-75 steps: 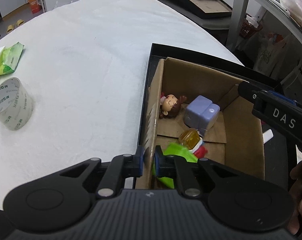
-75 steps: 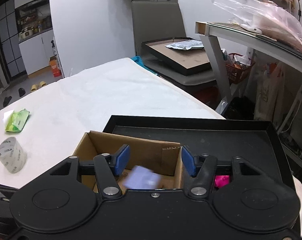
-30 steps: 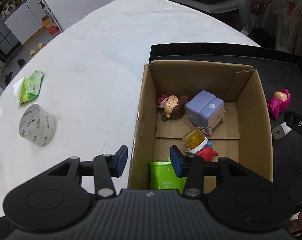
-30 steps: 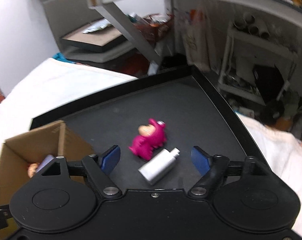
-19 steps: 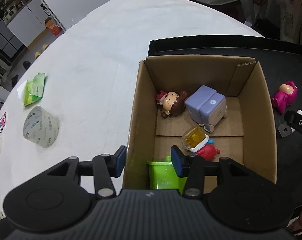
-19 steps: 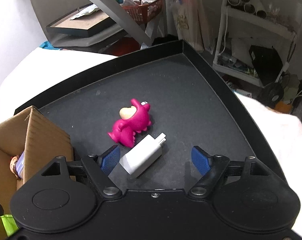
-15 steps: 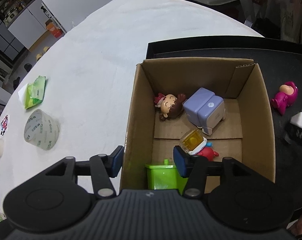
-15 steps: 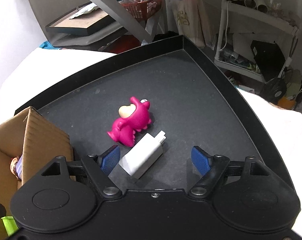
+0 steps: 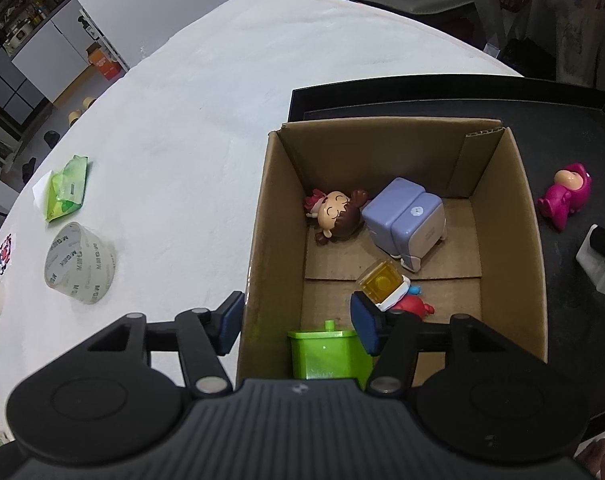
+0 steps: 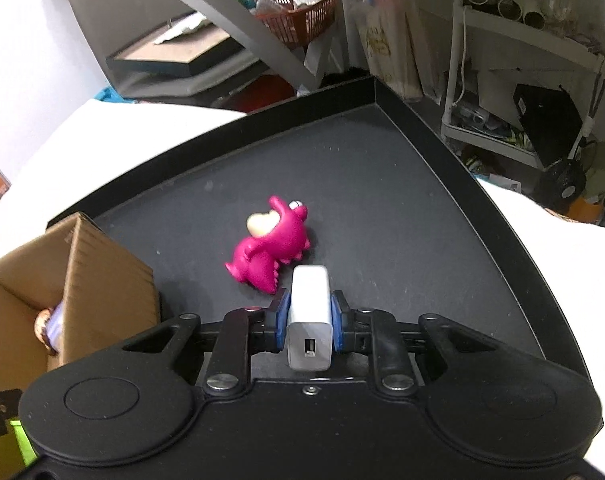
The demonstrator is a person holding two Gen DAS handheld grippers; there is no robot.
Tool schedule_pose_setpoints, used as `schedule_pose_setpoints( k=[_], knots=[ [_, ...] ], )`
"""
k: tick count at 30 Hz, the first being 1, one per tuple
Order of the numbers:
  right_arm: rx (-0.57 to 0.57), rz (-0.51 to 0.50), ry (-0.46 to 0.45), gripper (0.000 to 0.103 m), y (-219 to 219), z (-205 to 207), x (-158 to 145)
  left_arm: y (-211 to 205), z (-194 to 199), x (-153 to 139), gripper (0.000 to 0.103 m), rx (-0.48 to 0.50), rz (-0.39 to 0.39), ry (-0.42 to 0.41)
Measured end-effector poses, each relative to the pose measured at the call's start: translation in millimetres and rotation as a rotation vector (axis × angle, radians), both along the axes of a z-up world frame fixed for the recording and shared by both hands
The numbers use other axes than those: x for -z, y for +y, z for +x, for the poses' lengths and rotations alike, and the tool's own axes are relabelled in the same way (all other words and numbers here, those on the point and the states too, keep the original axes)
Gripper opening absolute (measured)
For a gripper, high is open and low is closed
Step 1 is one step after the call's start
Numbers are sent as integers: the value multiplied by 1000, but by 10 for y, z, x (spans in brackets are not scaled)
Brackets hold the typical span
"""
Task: Organize rigid objects
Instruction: 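Move the right gripper to the white charger and grasp it, then carry the white charger into the box with the right gripper and release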
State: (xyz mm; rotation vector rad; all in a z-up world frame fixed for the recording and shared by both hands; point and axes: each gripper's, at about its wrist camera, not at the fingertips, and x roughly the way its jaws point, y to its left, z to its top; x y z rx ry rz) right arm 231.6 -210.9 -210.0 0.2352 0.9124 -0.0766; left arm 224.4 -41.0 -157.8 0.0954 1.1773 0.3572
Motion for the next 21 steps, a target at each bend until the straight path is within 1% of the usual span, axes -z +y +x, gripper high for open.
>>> schedule_pose_setpoints(
  k=[8, 15, 21],
  knots=[
    [-16, 12, -54, 21, -24, -56, -150, 59, -26, -57, 57, 1, -38, -16],
    [-45, 40, -127, 21, 13, -131, -412, 139, -64, -73, 57, 7, -67, -28],
    [-81, 26, -177, 21, 121, -187, -575, 275, -109, -37, 57, 2, -105, -26]
  ],
)
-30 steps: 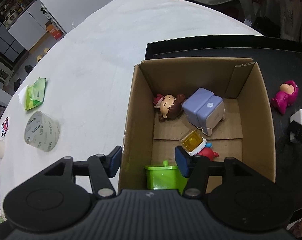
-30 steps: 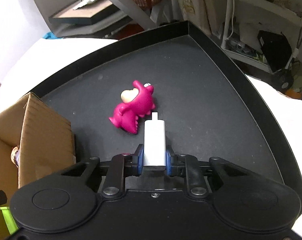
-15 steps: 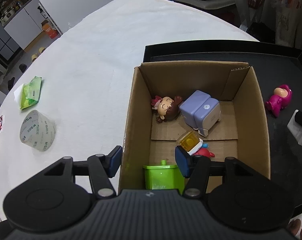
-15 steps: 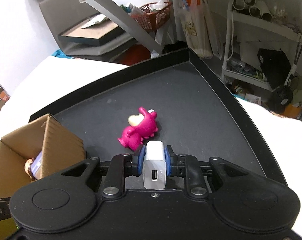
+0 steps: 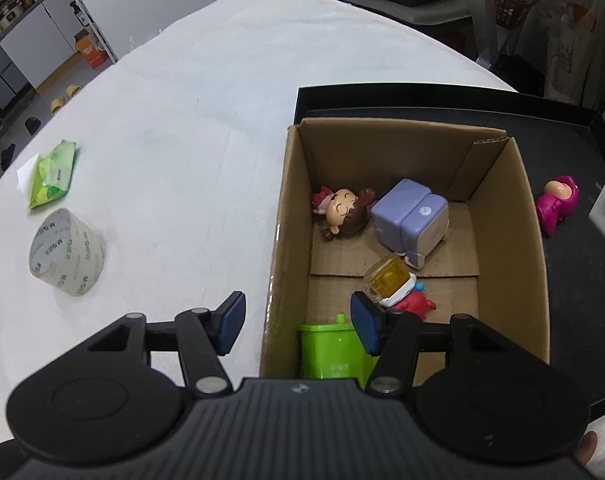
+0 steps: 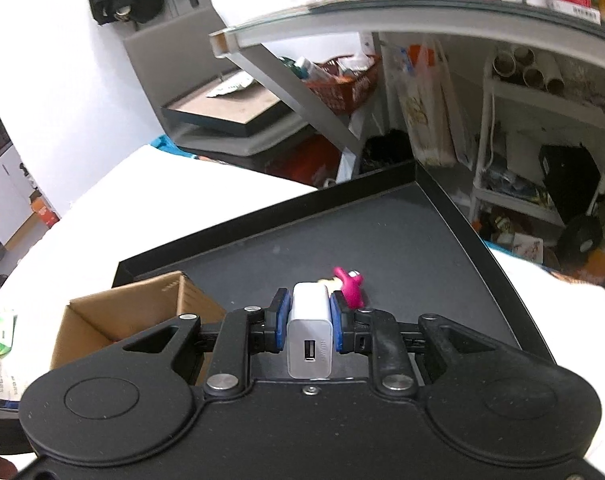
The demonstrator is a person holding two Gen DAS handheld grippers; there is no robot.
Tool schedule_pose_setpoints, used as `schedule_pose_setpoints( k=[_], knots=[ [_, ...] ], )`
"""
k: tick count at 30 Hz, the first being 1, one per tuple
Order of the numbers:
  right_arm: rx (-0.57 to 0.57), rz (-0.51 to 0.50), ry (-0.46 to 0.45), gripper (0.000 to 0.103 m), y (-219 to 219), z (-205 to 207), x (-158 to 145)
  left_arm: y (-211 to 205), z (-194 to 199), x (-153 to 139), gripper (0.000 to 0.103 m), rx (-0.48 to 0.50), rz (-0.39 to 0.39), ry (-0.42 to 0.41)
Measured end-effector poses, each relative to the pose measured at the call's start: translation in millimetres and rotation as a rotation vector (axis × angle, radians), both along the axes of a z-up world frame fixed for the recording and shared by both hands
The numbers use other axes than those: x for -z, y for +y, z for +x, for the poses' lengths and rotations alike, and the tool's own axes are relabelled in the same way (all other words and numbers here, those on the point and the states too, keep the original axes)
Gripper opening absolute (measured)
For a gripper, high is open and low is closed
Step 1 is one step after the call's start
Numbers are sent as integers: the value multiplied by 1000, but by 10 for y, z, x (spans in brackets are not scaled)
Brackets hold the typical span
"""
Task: Organize rigid objects
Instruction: 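Carry the white charger into the box with the right gripper and release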
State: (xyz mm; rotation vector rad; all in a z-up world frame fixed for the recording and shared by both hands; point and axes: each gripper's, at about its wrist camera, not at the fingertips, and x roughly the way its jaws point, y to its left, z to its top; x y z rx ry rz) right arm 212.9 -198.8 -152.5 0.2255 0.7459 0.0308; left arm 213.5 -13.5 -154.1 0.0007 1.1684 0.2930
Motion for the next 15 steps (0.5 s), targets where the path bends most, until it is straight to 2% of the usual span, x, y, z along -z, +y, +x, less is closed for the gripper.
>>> schedule_pose_setpoints(
  k=[15],
  knots=[
    [-56, -37, -109, 21, 344, -56, -326, 267, -78, 62, 57, -9, -83, -14]
  ],
)
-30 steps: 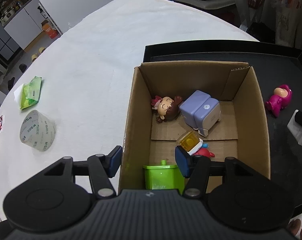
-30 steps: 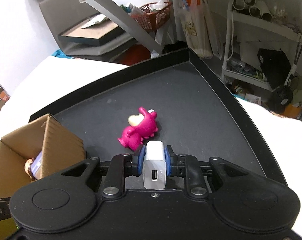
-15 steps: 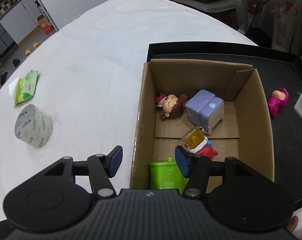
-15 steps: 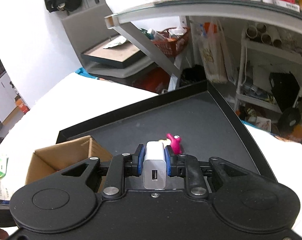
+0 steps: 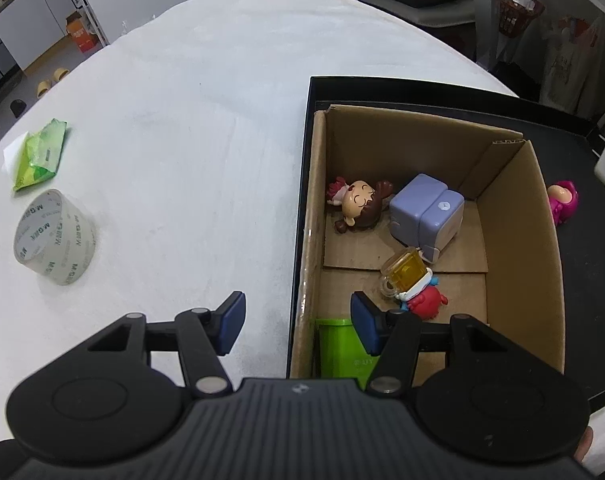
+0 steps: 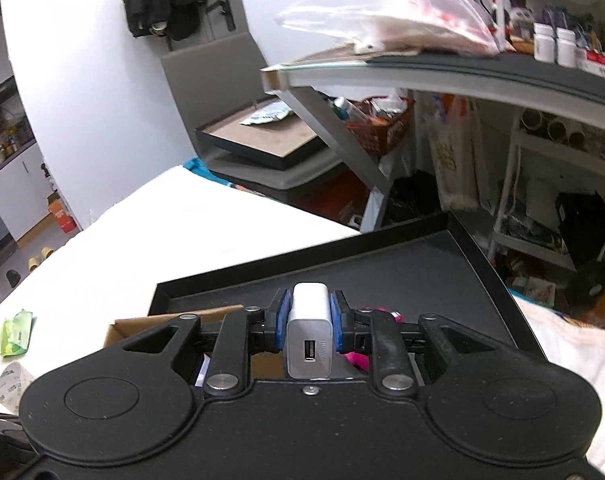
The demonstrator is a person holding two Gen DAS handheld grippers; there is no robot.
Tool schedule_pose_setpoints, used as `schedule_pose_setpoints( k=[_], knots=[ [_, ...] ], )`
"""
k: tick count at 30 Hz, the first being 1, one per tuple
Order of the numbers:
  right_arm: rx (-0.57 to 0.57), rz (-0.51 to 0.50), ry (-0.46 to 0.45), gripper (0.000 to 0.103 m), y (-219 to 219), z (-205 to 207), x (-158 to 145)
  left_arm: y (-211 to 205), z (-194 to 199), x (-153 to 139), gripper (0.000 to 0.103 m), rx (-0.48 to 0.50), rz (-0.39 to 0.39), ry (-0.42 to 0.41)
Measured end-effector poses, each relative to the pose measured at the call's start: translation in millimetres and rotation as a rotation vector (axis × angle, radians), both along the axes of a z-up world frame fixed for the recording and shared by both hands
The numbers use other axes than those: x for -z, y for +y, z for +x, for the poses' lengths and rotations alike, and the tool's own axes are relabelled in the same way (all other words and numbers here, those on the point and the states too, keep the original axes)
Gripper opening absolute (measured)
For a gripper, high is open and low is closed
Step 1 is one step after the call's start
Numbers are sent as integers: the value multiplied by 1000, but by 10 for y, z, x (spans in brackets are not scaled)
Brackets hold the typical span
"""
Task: Organize rigid objects
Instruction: 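Carry the white charger into the box with the right gripper and release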
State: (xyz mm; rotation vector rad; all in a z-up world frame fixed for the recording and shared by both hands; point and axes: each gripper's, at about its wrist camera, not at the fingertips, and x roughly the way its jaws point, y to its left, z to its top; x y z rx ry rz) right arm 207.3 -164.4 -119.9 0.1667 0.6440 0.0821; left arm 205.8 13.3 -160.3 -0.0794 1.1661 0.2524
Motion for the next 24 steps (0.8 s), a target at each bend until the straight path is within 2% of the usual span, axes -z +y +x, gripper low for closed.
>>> schedule_pose_setpoints(
  k=[11, 14, 15, 16, 18, 24],
  knots=[
    [-69, -16, -36, 21, 301, -5, -67, 112, -52, 49, 55, -9, -66, -31],
    [-92, -17, -32, 21, 390, -6, -60, 167, -85, 62, 36, -22, -101, -51],
    [-99, -20, -31, 21, 427, -12, -53, 191, -90, 72, 23, -27, -120, -50],
    [-106, -25, -30, 21, 461, -11, -46, 217, -94, 83, 16, -31, -138, -47],
    [-119, -26, -23, 21, 509, -5, -29, 249, -105, 90, 11, -35, -178, -55],
    [-122, -22, -4, 21, 549, 33, 16, 247, -116, 96, 11, -33, -189, -63]
  ],
)
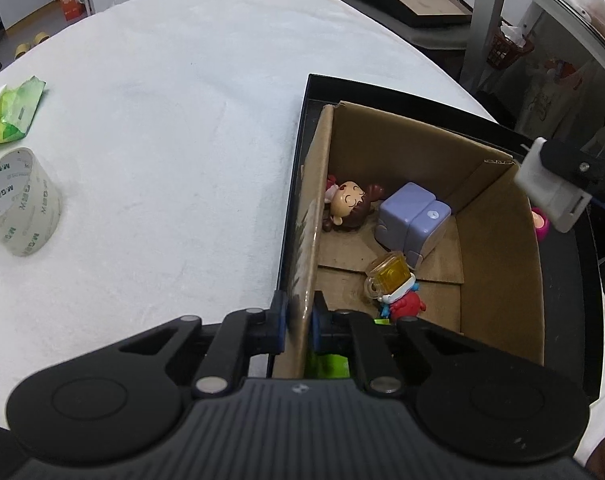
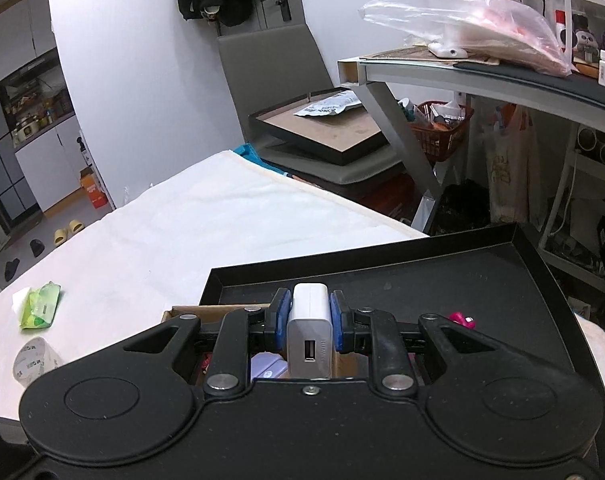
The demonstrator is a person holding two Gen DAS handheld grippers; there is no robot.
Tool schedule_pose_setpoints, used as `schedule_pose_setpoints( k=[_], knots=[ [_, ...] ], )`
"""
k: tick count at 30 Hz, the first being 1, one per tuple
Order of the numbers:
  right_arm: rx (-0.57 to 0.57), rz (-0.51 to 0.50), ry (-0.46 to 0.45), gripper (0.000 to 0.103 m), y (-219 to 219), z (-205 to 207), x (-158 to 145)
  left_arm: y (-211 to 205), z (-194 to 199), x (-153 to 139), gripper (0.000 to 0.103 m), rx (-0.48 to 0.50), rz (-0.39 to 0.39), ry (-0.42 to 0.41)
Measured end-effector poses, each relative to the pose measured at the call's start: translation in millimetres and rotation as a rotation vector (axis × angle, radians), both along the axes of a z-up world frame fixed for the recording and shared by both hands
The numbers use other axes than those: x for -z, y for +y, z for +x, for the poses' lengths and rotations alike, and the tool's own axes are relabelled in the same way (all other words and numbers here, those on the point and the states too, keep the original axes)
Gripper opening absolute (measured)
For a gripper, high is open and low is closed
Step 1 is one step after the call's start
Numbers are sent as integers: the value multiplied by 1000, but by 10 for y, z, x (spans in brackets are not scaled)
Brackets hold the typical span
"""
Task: Organize rigid objects
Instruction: 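Carry the white charger into the box with the right gripper and release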
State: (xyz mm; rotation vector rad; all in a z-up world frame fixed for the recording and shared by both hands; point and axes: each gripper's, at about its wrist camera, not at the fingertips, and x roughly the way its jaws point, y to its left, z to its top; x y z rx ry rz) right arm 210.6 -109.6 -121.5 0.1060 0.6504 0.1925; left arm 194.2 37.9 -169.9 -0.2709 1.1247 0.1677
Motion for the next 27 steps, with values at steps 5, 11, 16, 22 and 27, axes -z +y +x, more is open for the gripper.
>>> schedule_pose_setpoints(
  k=[5, 11, 16, 22, 27],
  knots=[
    [-27, 0, 16, 21, 84, 24, 55, 38, -8, 5, 11, 4, -17, -1],
    [-64, -27, 34, 21, 293, 65, 144, 106, -7, 15, 12, 11, -51, 1],
    [-56, -125, 46, 23, 451, 110, 241, 139, -1, 27, 15, 21, -82, 0],
    [-25, -160, 76, 29, 453, 135, 344, 177, 15, 37, 15, 23, -102, 19],
    [-8, -126, 85, 29, 388, 135, 325, 156, 23, 4, 16, 44, -82, 41]
  ],
)
